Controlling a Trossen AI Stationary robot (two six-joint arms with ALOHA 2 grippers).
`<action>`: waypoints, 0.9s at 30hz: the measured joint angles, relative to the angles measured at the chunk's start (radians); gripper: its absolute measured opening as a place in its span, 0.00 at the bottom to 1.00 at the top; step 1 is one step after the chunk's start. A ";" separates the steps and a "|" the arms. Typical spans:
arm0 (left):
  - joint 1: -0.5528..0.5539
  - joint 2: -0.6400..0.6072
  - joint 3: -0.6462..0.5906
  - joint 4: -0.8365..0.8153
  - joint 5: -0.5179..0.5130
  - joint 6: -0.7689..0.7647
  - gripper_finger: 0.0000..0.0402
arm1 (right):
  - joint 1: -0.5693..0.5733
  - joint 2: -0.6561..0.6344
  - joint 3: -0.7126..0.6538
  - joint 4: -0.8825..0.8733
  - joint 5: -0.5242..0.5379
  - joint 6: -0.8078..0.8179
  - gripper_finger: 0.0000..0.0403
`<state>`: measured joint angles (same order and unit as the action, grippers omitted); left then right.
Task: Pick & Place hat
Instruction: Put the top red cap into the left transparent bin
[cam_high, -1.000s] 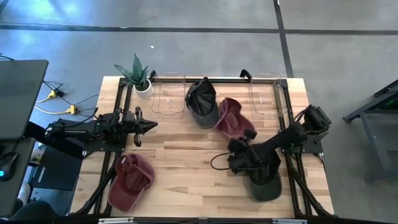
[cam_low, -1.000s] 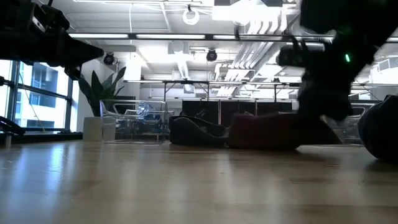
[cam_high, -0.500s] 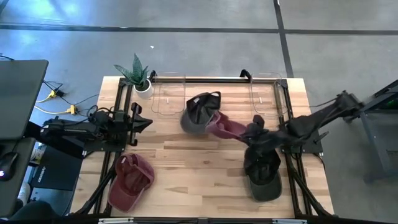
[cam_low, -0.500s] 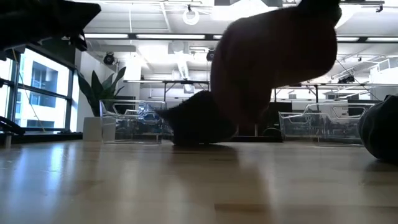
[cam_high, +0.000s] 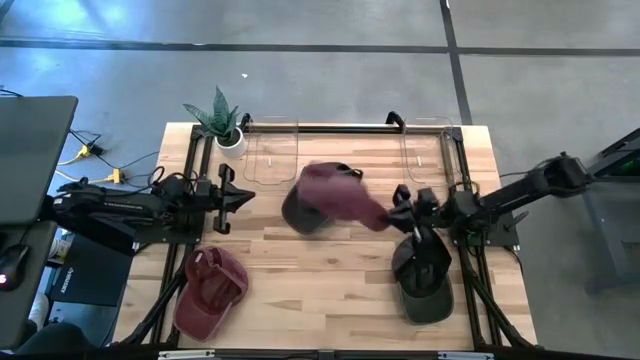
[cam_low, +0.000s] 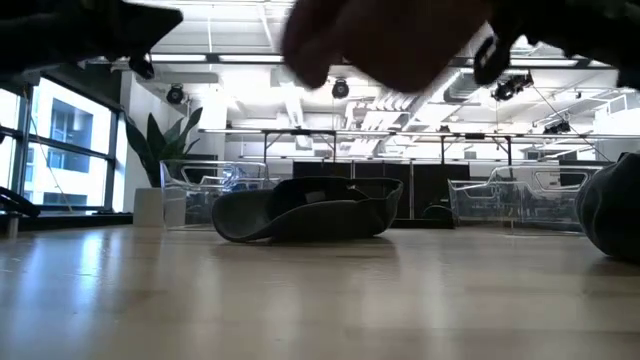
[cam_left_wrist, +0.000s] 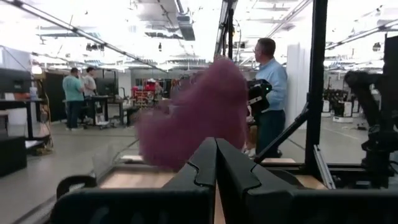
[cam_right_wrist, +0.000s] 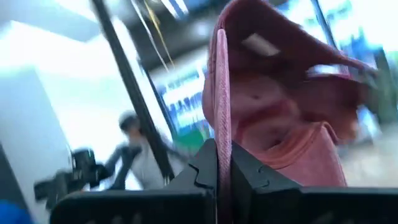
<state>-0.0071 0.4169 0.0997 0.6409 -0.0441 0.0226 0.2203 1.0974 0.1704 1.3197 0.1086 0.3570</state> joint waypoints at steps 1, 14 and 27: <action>0.000 0.019 0.020 0.000 0.000 0.010 0.00 | -0.014 0.050 0.002 0.116 -0.037 -0.035 0.01; 0.000 0.399 0.209 0.006 0.127 0.060 0.00 | -0.163 0.544 0.579 0.244 -0.619 -0.278 0.02; 0.000 0.730 0.219 0.568 0.243 0.286 0.09 | -0.294 0.601 0.726 0.245 -0.882 -0.155 0.03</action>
<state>-0.0067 1.1466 0.3185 1.2084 0.1993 0.3088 -0.0738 1.6988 0.8966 1.5650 -0.7737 0.2016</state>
